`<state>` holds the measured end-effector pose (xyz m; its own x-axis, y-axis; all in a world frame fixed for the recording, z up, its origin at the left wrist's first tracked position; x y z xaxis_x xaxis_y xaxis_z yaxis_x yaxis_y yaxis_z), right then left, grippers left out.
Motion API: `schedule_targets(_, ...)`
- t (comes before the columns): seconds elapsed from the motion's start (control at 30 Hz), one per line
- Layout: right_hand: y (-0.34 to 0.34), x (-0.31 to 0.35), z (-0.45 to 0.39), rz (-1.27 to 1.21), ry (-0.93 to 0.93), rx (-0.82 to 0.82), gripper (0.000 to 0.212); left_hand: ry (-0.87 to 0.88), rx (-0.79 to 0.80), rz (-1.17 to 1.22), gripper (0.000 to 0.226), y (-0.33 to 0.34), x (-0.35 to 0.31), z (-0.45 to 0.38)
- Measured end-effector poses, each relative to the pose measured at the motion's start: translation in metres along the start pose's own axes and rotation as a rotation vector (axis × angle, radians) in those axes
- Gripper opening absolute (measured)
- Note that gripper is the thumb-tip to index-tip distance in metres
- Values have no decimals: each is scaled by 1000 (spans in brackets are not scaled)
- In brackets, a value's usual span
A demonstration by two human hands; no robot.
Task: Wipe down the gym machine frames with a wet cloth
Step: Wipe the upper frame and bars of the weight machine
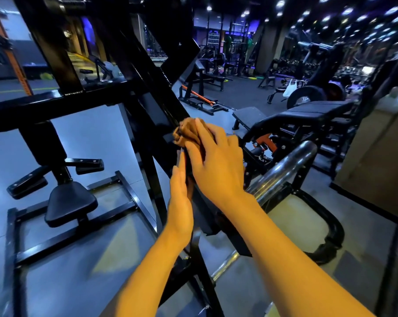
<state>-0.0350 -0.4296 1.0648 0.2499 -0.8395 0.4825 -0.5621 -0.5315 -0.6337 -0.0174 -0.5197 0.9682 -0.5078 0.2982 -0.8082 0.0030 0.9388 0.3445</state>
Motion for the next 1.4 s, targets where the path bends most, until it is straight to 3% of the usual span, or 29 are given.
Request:
schedule_targets(0.13,-21,-35,58,1,33,-59,54,7,22,-12,66,0,0,0)
schedule_targets(0.4,7,15,-12,53,44,6,55,0,-31,45,63,1,-3,2)
schedule_targets(0.5,-6,0,17,66,-6,-24,54,-10,-14,19,64,0,1,1)
schedule_targets(0.63,-30,-52,75,107,70,-97,53,18,17,-27,74,5,-6,1)
schedule_targets(0.87,0,0,7,69,72,-17,52,-6,-5,-12,69,6,-6,3)
schedule_targets(1.0,-17,-31,51,115,36,-36,52,-13,23,-76,72,8,-7,5)
schedule_targets(1.13,-35,-67,88,137,118,-93,52,14,38,-131,53,11,-7,2)
schedule_targets(1.3,-7,-19,26,120,110,-43,53,12,44,-96,42,18,-15,4)
schedule_targets(1.4,-14,-26,41,103,78,-45,54,-35,54,-94,39,14,-15,8)
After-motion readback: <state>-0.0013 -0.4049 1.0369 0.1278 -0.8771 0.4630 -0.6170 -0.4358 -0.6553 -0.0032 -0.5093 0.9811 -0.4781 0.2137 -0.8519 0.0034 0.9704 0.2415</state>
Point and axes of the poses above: each hand's wrist, its own z-axis away from the middle knuckle, its own y-axis out of the palm, x = y × z, the point moved 10 cm from there along -z, towards the middle knuckle, and after that the axes turned 13 degrees about y, right-handed, at the moved point
